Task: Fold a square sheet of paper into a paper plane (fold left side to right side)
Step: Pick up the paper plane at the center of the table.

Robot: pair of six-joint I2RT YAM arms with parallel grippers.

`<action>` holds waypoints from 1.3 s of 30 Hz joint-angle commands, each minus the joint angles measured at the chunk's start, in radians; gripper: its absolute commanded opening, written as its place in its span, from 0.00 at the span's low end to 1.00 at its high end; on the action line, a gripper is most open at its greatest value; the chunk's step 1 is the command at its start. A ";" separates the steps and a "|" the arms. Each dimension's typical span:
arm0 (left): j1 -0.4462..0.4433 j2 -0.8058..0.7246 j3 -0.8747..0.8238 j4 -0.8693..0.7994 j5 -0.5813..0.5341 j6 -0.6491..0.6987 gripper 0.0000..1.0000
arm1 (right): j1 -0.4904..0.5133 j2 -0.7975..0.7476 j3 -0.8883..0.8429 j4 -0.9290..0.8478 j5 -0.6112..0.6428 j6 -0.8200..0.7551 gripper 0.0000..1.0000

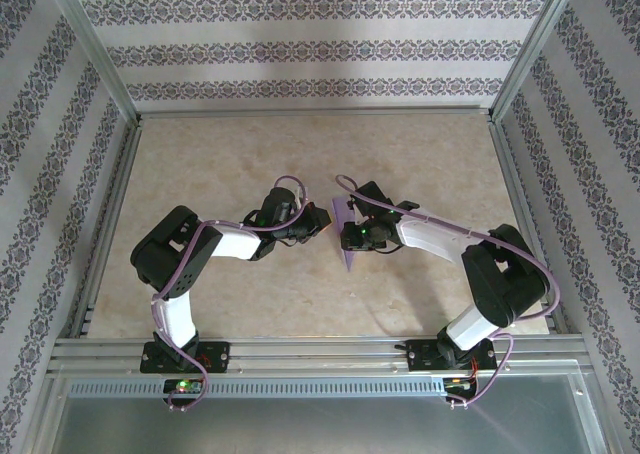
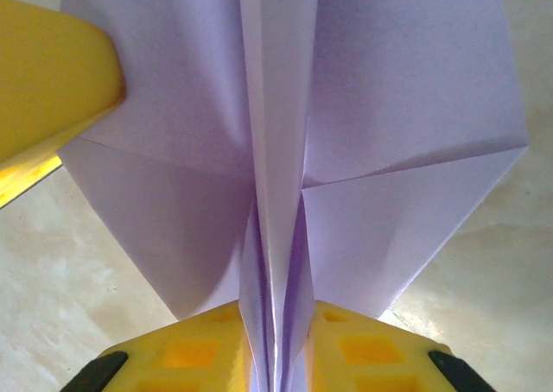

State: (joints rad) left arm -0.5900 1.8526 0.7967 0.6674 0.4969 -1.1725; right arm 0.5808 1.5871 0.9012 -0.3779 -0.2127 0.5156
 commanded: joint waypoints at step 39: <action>-0.013 0.064 -0.041 0.090 0.003 -0.030 0.00 | 0.061 0.134 0.071 -0.029 0.074 -0.023 0.19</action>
State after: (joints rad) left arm -0.5900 1.9053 0.7685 0.7055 0.4969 -1.1912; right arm 0.6308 1.7088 0.9493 -0.3786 -0.1764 0.5152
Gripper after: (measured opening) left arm 0.052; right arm 0.192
